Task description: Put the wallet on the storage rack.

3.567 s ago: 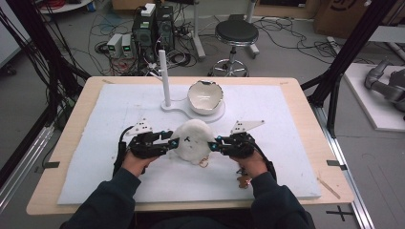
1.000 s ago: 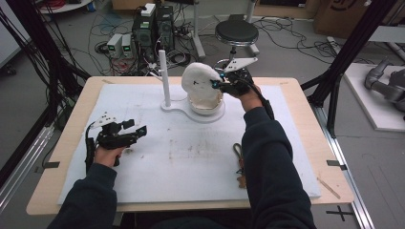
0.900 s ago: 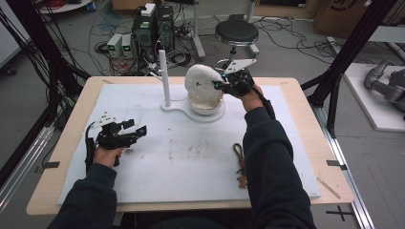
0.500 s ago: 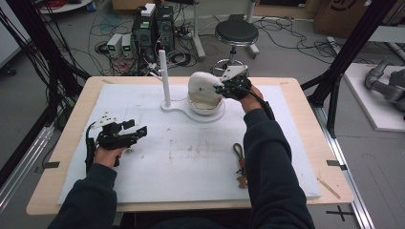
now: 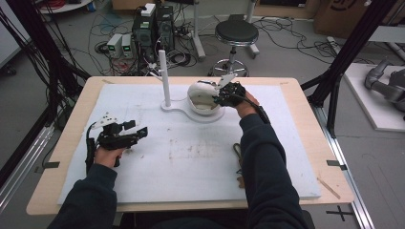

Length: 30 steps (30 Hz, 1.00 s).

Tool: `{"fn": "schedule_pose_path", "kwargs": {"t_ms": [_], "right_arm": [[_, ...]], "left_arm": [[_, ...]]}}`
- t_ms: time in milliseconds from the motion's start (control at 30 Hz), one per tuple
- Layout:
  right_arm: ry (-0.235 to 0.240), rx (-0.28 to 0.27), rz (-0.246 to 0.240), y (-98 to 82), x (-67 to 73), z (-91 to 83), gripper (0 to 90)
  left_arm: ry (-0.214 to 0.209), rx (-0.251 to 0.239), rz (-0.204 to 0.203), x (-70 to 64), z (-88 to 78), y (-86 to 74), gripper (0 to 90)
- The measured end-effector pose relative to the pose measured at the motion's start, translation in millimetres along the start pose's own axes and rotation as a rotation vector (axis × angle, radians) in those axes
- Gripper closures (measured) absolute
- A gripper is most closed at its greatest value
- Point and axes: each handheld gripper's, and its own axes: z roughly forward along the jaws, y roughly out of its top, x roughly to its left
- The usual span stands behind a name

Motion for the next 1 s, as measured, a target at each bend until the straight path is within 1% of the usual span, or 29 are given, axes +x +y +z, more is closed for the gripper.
{"fn": "schedule_pose_path", "kwargs": {"t_ms": [33,67,100,133,200,233,267,333,367,433,467,500,533,567,600,633,667,700,733,767,833,867,900,933,967,1000], "right_arm": [[-0.007,-0.009,0.026,0.7,-1.2,-2.2,55.0],[-0.007,-0.009,0.026,0.7,-1.2,-2.2,55.0],[-0.013,-0.026,0.062,1.6,-2.2,-4.8,50.4],[-0.008,-0.052,0.087,2.4,-3.7,-7.9,48.9],[0.019,-0.122,0.135,5.5,-5.3,-15.7,47.6],[0.028,-0.150,0.146,6.9,-5.5,-17.9,47.6],[0.057,-0.202,0.173,9.9,-4.4,-20.9,48.3],[0.084,-0.257,0.200,15.0,-1.4,-23.5,50.7],[0.089,-0.301,0.207,18.6,0.0,-23.3,52.3],[0.097,-0.322,0.224,22.3,3.3,-20.5,60.6],[0.097,-0.314,0.222,23.3,4.9,-17.1,64.3],[0.094,-0.285,0.213,23.2,6.0,-12.6,64.7],[0.092,-0.246,0.229,22.7,8.0,-7.4,65.3],[0.098,-0.210,0.233,20.9,8.5,-2.3,65.4],[0.108,-0.208,0.244,19.8,9.0,-1.3,65.4],[0.121,-0.226,0.256,18.0,7.2,-3.7,60.7],[0.121,-0.226,0.256,18.0,7.2,-3.7,60.7],[0.127,-0.234,0.260,17.2,6.1,-5.1,58.7],[0.135,-0.236,0.276,15.8,5.0,-8.8,54.6],[0.138,-0.249,0.293,13.7,4.2,-12.3,48.4],[0.148,-0.255,0.348,9.4,2.5,-20.5,40.4],[0.163,-0.260,0.377,5.2,-0.2,-26.8,37.7],[0.168,-0.266,0.398,2.3,-0.7,-31.4,37.6],[0.149,-0.290,0.402,-3.1,-0.1,-38.0,37.5],[0.120,-0.277,0.396,-8.8,0.8,-46.1,35.9],[0.153,-0.197,0.414,-14.9,1.6,-56.5,30.9]], "left_arm": [[0.001,-0.001,-0.001,0.1,0.0,0.0,27.8],[0.003,-0.003,-0.005,0.1,0.2,-0.1,27.8],[0.001,0.000,-0.004,0.3,0.2,-0.2,27.8],[0.001,-0.001,-0.006,0.1,0.4,-0.3,27.8],[-0.003,0.001,-0.006,-0.2,0.8,-0.4,27.8],[-0.002,0.002,-0.004,-0.4,1.4,-0.5,27.7],[-0.004,0.004,-0.003,-0.7,1.7,-0.5,27.8],[-0.007,0.007,0.001,-1.5,2.2,-0.5,27.7],[-0.008,0.006,0.000,-1.9,2.4,-0.6,27.8],[-0.008,0.007,-0.001,-1.8,1.7,-0.4,27.8],[-0.007,0.004,-0.002,-1.6,1.5,-0.4,27.8],[-0.006,0.002,-0.005,-1.4,1.3,-0.4,27.8],[-0.006,0.003,-0.007,-1.0,0.7,-0.3,27.8],[-0.006,0.003,-0.007,-0.9,0.7,-0.3,27.8],[-0.008,0.003,-0.008,-0.9,0.7,-0.5,27.8],[-0.008,0.003,-0.007,-0.9,0.8,-0.6,27.8],[-0.009,0.002,-0.007,-0.8,0.9,-0.8,27.8],[-0.007,0.002,-0.009,-0.5,0.9,-1.3,27.8],[-0.007,0.004,-0.010,-0.1,0.9,-1.4,27.8],[-0.008,0.000,-0.012,0.1,0.8,-1.4,27.8],[-0.004,-0.005,-0.012,0.6,0.0,-1.1,27.7],[-0.005,-0.007,-0.015,0.7,-0.1,-1.1,27.8],[-0.001,-0.008,-0.017,0.8,-0.2,-1.0,27.8],[0.002,-0.014,-0.023,1.0,0.0,-1.1,27.0],[0.004,-0.015,-0.032,0.9,0.2,-0.8,24.6],[0.005,-0.020,-0.033,0.9,0.1,-0.9,19.5]]}}
